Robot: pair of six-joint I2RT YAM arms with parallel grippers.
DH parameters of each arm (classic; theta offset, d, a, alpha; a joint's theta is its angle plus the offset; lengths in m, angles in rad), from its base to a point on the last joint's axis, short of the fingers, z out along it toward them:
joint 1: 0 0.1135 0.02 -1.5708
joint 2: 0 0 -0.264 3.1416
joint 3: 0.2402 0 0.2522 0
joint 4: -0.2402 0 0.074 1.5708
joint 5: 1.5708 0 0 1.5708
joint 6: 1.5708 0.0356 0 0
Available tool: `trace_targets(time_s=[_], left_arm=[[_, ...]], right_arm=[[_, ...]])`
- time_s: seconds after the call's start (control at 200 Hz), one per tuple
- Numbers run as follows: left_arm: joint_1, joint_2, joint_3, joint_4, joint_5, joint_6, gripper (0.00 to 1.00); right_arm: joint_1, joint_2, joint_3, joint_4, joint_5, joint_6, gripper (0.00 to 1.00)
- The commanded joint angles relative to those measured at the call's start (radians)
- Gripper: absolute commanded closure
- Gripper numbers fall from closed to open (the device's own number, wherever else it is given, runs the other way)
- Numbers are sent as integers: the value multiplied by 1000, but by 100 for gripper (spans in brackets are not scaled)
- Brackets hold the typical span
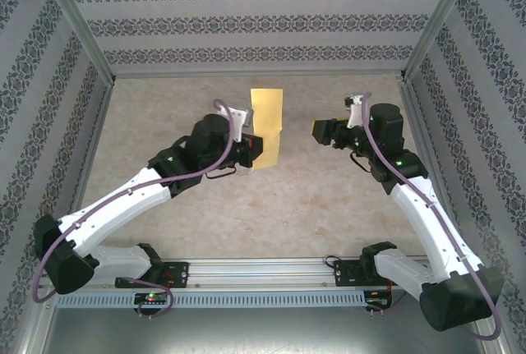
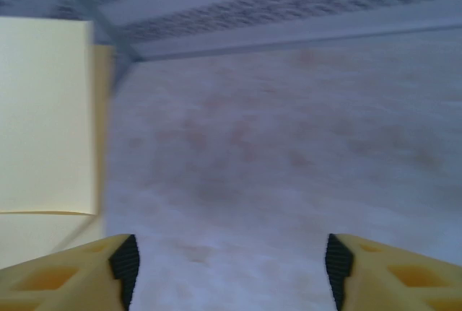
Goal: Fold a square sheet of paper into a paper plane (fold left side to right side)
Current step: Turn over the paper at the center of the table.
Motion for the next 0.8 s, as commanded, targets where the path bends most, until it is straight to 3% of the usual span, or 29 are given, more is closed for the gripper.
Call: trace_targets(time_s=[0.0,0.145,0.265,0.535,0.799], left_arm=[[-81,112,67,-384,-392,12,99],[-153,281,174,-652,-600,-192,100],[-161,402,229,-777,-613,-326,100],[-160,627,350,-821,-500,-340,100],[-120,762,412,-650,-186,-223,96]], right_arm=[[-34,-48,-34,-149,272,-37,19],[-59,-73,-62,-174,335,-42,9],[-70,-83,-62,-207,378,-52,4],[-84,-110,-78,-221,383,-59,2],[-85,-110,-103,-212,358,-47,2]])
